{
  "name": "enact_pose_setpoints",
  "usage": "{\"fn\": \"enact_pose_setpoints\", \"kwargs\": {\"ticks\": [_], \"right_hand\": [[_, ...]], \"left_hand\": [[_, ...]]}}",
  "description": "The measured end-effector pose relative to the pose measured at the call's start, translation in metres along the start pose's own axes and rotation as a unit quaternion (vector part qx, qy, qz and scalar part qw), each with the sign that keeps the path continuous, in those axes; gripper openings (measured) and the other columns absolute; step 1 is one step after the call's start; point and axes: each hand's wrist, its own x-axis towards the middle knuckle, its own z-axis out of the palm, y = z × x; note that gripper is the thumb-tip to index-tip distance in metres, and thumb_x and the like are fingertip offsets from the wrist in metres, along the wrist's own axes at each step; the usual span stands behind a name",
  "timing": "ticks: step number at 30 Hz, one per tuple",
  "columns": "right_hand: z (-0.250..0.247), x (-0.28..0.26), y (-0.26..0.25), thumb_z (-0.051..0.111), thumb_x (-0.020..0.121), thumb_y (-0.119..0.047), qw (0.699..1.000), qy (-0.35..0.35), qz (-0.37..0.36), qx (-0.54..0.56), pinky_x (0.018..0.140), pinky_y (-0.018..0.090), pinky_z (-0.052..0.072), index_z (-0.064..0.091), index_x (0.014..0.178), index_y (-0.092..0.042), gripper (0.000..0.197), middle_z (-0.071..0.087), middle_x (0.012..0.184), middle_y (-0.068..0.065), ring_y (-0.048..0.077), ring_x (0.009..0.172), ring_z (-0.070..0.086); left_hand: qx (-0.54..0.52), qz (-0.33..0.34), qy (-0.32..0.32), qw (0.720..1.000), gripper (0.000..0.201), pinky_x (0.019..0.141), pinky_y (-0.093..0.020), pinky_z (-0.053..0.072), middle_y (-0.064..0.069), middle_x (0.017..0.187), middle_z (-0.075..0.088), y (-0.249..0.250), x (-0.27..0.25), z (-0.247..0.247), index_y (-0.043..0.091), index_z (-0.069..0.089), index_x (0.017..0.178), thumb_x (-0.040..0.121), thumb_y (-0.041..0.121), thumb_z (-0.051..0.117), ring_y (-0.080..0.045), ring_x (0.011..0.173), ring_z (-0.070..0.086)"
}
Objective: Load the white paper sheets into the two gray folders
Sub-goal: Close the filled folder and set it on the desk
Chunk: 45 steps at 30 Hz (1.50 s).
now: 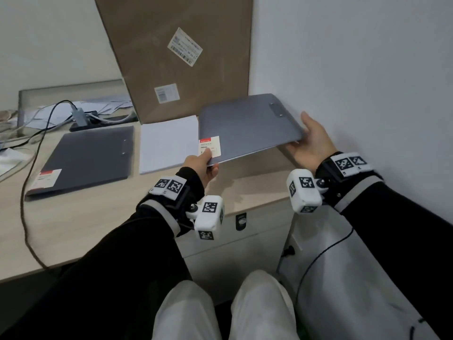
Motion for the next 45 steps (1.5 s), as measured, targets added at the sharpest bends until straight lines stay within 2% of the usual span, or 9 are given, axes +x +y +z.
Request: {"fn": "enact_pose_setpoints", "kwargs": {"ticks": [10, 16, 20, 25, 31, 34, 37, 40, 45], "right_hand": [[0.011, 0.067, 0.039, 0.038, 0.098, -0.001, 0.994, 0.019, 0.049, -0.098, 0.089, 0.038, 0.048, 0.051, 0.104, -0.008, 0.016, 0.056, 0.106, 0.011, 0.031, 0.108, 0.055], [0.016, 0.105, 0.042, 0.043, 0.094, 0.001, 0.978, 0.050, 0.110, -0.172, 0.055, 0.028, 0.059, 0.046, 0.118, -0.001, 0.024, 0.042, 0.141, 0.023, 0.029, 0.088, 0.063], [0.022, 0.122, 0.042, 0.045, 0.092, 0.003, 0.982, 0.063, 0.118, -0.130, 0.058, 0.035, 0.059, 0.046, 0.125, 0.000, 0.033, 0.040, 0.143, 0.024, 0.036, 0.118, 0.055], [0.027, 0.128, 0.044, 0.047, 0.093, -0.006, 0.975, 0.075, 0.161, -0.133, 0.076, 0.035, 0.056, 0.044, 0.137, -0.004, 0.044, 0.050, 0.138, 0.021, 0.031, 0.110, 0.060], [0.034, 0.114, 0.037, 0.051, 0.095, -0.021, 0.953, 0.110, 0.180, -0.217, 0.112, 0.037, 0.036, 0.020, 0.149, -0.003, 0.065, 0.022, 0.154, 0.024, 0.033, 0.135, 0.041], [0.052, 0.092, 0.036, 0.050, 0.096, -0.015, 0.937, 0.095, 0.121, -0.312, 0.107, 0.037, 0.040, 0.042, 0.134, -0.014, 0.039, 0.031, 0.147, 0.021, 0.035, 0.135, 0.040], [0.077, 0.071, 0.051, 0.052, 0.094, -0.012, 0.914, 0.052, 0.110, -0.386, 0.098, 0.035, 0.041, 0.050, 0.102, -0.015, 0.009, 0.048, 0.105, 0.007, 0.028, 0.126, 0.046], [0.109, 0.058, 0.082, 0.053, 0.092, -0.012, 0.894, -0.008, 0.119, -0.433, 0.089, 0.032, 0.042, 0.054, 0.091, -0.015, 0.003, 0.051, 0.104, 0.004, 0.023, 0.106, 0.050], [0.165, 0.045, 0.155, 0.054, 0.090, -0.008, 0.851, -0.102, 0.141, -0.496, 0.085, 0.029, 0.042, 0.056, 0.103, -0.014, 0.014, 0.053, 0.098, 0.001, 0.017, 0.096, 0.050]], "left_hand": [[-0.060, -0.044, 0.031, 0.997, 0.023, 0.030, -0.010, 0.040, -0.005, 0.073, 0.050, -0.001, 0.084, 0.045, 0.008, 0.047, 0.076, 0.099, 0.015, 0.043, -0.012, 0.042, 0.051], [0.092, -0.044, 0.004, 0.995, 0.021, 0.031, -0.012, 0.043, -0.007, 0.067, 0.051, 0.008, 0.111, 0.061, 0.007, 0.046, 0.096, 0.098, 0.027, 0.041, -0.005, 0.019, 0.048], [0.162, -0.050, -0.003, 0.986, 0.029, 0.033, -0.014, 0.042, -0.006, 0.066, 0.049, 0.017, 0.115, 0.062, 0.009, 0.046, 0.109, 0.099, 0.034, 0.036, -0.008, 0.026, 0.051], [0.223, -0.044, -0.015, 0.974, 0.036, 0.040, -0.021, 0.048, -0.005, 0.076, 0.048, 0.023, 0.109, 0.055, 0.011, 0.043, 0.123, 0.097, 0.036, 0.037, -0.016, 0.043, 0.057], [0.234, -0.036, -0.028, 0.971, 0.042, 0.057, -0.025, 0.050, -0.004, 0.090, 0.052, 0.031, 0.092, 0.018, 0.004, 0.046, 0.131, 0.097, 0.028, 0.043, -0.016, 0.065, 0.059], [0.234, -0.003, -0.021, 0.972, 0.040, 0.058, -0.023, 0.050, -0.005, 0.110, 0.051, 0.040, 0.081, -0.013, 0.005, 0.049, 0.131, 0.096, 0.022, 0.047, -0.019, 0.084, 0.062], [0.236, 0.035, 0.027, 0.971, 0.034, 0.059, -0.021, 0.048, -0.004, 0.111, 0.053, 0.048, 0.072, -0.060, 0.005, 0.053, 0.127, 0.096, 0.015, 0.045, -0.020, 0.094, 0.058], [0.256, 0.066, 0.114, 0.958, 0.032, 0.062, -0.021, 0.046, -0.007, 0.112, 0.057, 0.056, 0.067, -0.115, 0.005, 0.059, 0.121, 0.096, 0.011, 0.040, -0.019, 0.093, 0.058], [0.362, 0.102, 0.233, 0.897, 0.034, 0.100, -0.037, 0.046, -0.019, 0.123, 0.063, 0.072, 0.058, -0.207, 0.003, 0.065, 0.115, 0.089, 0.005, 0.043, -0.033, 0.112, 0.059]]}}
